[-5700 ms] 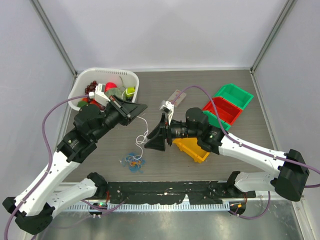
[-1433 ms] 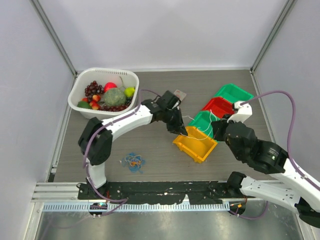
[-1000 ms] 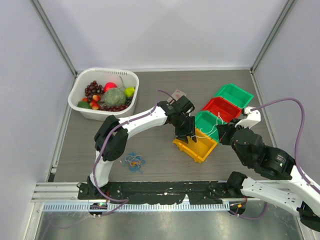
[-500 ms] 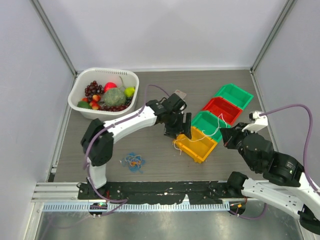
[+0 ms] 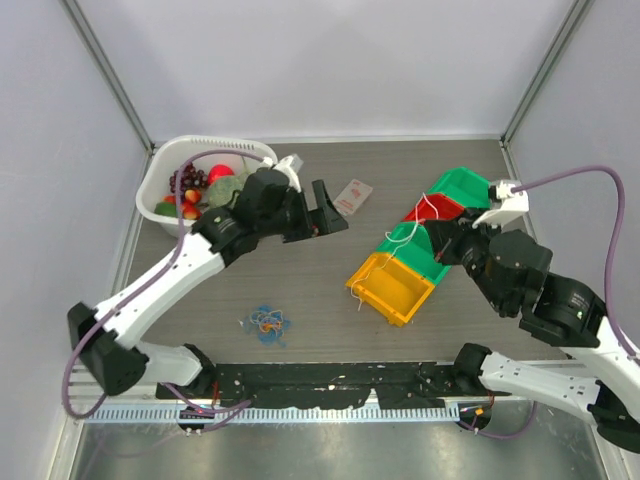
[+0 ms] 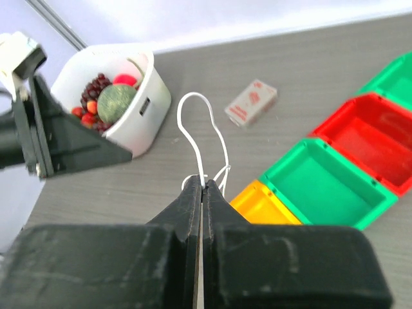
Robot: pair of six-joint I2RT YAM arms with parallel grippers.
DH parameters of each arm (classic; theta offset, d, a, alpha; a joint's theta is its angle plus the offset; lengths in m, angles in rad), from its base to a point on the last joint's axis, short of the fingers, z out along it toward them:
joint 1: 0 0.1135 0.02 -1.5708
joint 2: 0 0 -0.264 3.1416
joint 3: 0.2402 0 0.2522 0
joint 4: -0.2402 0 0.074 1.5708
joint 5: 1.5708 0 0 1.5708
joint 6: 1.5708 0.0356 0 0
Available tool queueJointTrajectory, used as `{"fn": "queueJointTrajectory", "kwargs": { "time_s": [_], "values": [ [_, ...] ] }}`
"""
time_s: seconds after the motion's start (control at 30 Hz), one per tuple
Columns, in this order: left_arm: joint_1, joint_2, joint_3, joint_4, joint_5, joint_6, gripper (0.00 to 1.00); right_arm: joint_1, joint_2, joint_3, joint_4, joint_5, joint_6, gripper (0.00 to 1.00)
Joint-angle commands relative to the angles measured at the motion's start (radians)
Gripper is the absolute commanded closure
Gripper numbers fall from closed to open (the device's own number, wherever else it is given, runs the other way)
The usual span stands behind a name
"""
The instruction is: Untangle the cables
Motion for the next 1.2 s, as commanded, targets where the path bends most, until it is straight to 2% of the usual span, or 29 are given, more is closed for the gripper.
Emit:
{"fn": "queueJointTrajectory", "kwargs": {
  "time_s": [0.0, 0.23, 0.4, 0.5, 0.93, 1.1, 1.17],
  "values": [
    [0.009, -0.170, -0.115, -0.008, -0.106, 0.029, 0.07, 0.000, 0.109, 0.140, 0.094, 0.065, -0.114, 0.99],
    [0.012, -0.338, -0.308, -0.108, -0.164, -0.032, 0.10, 0.002, 0.261, 0.375, 0.103, 0.073, -0.238, 0.99],
    [0.012, -0.405, -0.373, -0.163, -0.187, -0.069, 0.11, 0.002, 0.311, 0.459, 0.085, 0.083, -0.277, 0.99],
    [0.012, -0.434, -0.385, -0.192, -0.210, -0.080, 0.11, 0.002, 0.285, 0.418, 0.071, 0.074, -0.257, 0.99],
    [0.012, -0.478, -0.382, -0.241, -0.230, -0.075, 0.11, 0.002, 0.100, 0.029, -0.012, 0.042, -0.064, 0.99],
    [0.012, -0.484, -0.376, -0.247, -0.235, -0.075, 0.11, 0.002, 0.066, -0.050, -0.035, 0.047, -0.047, 0.99],
    [0.012, -0.486, -0.379, -0.249, -0.236, -0.077, 0.11, 0.002, 0.077, -0.020, -0.034, 0.040, -0.065, 0.99]
  ]
}}
